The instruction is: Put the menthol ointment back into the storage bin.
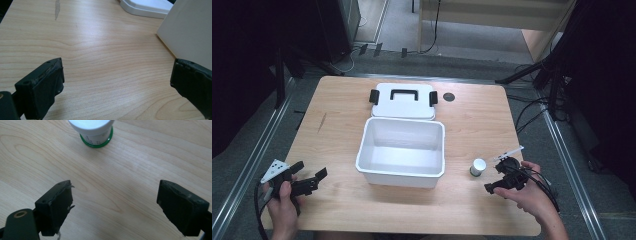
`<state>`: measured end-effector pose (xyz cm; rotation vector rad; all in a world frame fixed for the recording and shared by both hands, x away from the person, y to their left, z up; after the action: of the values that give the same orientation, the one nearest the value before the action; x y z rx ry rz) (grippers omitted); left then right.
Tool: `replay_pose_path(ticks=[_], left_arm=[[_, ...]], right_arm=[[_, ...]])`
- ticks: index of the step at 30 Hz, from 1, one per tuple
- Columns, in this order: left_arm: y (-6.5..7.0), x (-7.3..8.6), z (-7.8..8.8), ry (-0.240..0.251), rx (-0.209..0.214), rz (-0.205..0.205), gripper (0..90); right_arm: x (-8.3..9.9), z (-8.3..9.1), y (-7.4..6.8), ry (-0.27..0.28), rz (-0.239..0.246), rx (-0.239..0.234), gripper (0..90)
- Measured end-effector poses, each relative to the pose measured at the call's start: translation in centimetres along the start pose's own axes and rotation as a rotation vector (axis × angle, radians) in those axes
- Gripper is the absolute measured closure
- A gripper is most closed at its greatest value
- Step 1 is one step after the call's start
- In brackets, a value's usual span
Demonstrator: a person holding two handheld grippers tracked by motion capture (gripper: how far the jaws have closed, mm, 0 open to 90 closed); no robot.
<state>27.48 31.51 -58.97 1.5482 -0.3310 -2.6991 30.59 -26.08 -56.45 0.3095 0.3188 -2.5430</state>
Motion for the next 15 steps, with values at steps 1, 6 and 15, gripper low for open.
replay_pose_path(ticks=[1, 6, 15], left_arm=[[0.0, 0.0, 0.0, 0.0, 0.0, 0.0, 0.0], [0.0, 0.0, 0.0, 0.0, 0.004, 0.002, 0.0], [0.0, 0.0, 0.0, -0.003, 0.004, 0.003, 0.0]], right_arm=[[-0.2, -0.1, -0.2, -0.015, -0.01, -0.003, 13.9], [-1.2, -0.4, -1.2, -0.085, -0.012, -0.008, 16.1], [-3.6, -0.6, -2.2, -0.118, -0.014, -0.013, 21.2]])
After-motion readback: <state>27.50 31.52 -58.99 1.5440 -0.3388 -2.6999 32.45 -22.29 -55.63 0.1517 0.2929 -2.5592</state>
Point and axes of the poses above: each handheld gripper's, and its own axes: z roughly backward along the jaws, x roughly out of its underside, y roughly to its right, the point moved 8 cm from there along -z, roughly forward along the jaws, and after that the axes turned 10 degrees about -x, right-handed, at the moved point
